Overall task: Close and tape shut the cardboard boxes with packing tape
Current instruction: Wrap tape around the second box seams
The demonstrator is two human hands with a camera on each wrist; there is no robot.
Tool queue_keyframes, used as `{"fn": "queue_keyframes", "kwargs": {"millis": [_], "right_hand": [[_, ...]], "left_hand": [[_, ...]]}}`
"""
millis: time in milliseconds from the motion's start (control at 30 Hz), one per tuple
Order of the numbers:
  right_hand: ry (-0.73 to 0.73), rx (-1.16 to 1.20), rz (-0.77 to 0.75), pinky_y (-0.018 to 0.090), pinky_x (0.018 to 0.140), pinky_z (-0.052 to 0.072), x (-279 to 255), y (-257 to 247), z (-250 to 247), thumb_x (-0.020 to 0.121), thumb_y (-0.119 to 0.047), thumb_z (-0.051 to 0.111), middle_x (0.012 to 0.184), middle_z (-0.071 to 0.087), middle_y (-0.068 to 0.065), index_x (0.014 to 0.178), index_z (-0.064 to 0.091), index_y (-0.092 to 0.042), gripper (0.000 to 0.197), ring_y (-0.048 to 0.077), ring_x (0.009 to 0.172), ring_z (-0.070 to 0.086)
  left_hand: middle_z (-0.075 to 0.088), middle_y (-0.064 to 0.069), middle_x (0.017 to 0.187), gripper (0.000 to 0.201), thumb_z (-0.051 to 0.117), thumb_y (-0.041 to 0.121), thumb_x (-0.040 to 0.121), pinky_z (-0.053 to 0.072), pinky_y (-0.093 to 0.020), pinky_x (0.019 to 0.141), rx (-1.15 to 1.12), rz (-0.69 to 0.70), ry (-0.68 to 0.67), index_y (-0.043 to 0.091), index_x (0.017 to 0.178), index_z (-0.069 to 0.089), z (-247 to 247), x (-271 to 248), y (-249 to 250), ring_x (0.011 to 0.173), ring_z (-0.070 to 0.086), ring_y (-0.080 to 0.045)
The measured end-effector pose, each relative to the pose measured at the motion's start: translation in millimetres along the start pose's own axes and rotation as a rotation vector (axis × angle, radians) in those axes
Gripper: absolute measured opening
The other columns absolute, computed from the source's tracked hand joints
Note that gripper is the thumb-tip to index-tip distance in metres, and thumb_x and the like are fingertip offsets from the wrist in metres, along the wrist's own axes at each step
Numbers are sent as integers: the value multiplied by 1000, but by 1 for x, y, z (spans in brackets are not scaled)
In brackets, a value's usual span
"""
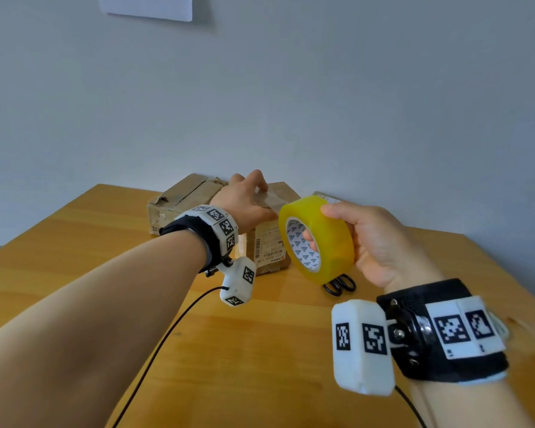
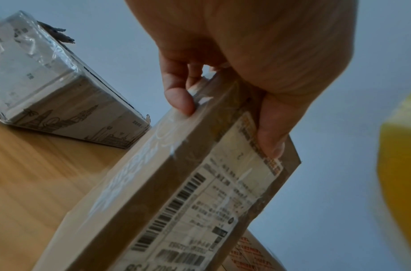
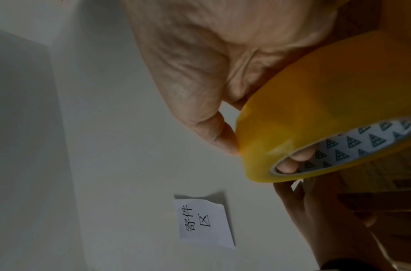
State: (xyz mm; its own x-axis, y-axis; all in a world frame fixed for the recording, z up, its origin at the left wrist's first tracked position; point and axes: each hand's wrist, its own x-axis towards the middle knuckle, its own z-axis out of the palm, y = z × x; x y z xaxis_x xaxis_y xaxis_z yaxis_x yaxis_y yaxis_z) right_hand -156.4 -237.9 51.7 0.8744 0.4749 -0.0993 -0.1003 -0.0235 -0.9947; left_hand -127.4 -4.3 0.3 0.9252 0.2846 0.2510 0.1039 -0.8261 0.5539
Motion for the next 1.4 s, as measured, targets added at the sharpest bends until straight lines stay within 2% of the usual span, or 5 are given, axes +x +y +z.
{"fn": "queue_keyframes", "kwargs": {"millis": [833, 967, 1067, 1167, 1400], "right_hand": [[86, -90, 17, 35, 67, 61, 24, 38, -12, 94, -37, 70, 78, 76, 18, 97, 76, -3, 35, 24, 62, 69], [75, -88, 15, 36, 69, 60, 26, 39, -13, 96, -37, 67, 76, 76, 17, 99, 76, -3, 35, 24, 63, 69], [40, -97, -76, 37, 71, 62, 27, 25, -16, 94, -41, 68, 80, 77, 15, 96, 77, -6, 36, 22, 66, 71], [-35, -84, -130, 38, 74, 62, 32, 15, -16, 79, -42, 78, 85, 77, 13, 101, 76, -3, 44, 21, 72, 72], [-53, -23, -101, 39, 80, 60, 56, 35, 2, 64, -33, 83, 81, 76, 7, 103, 74, -3, 50, 17, 74, 73]], "left_hand": [[31, 9, 159, 56, 56, 66, 86, 42, -43, 108, 97, 67, 65, 50, 139, 47, 16, -2, 0, 139, 41, -23], [43, 12, 151, 56, 63, 66, 81, 46, -40, 103, 26, 1, 6, 50, 134, 53, 8, 2, 4, 130, 49, -19], [73, 5, 101, 41, 71, 42, 84, 51, -27, 65, -345, -115, -50, 37, 124, 67, 1, 6, 11, 77, 64, -14], [65, -2, 62, 9, 69, 16, 84, 41, -21, 44, -583, -298, -104, 13, 93, 69, -1, 7, 11, 48, 56, -17], [76, 1, 84, 17, 68, 37, 89, 56, -29, 67, -438, -327, -267, 23, 98, 71, 11, 6, -27, 75, 72, -17]]}}
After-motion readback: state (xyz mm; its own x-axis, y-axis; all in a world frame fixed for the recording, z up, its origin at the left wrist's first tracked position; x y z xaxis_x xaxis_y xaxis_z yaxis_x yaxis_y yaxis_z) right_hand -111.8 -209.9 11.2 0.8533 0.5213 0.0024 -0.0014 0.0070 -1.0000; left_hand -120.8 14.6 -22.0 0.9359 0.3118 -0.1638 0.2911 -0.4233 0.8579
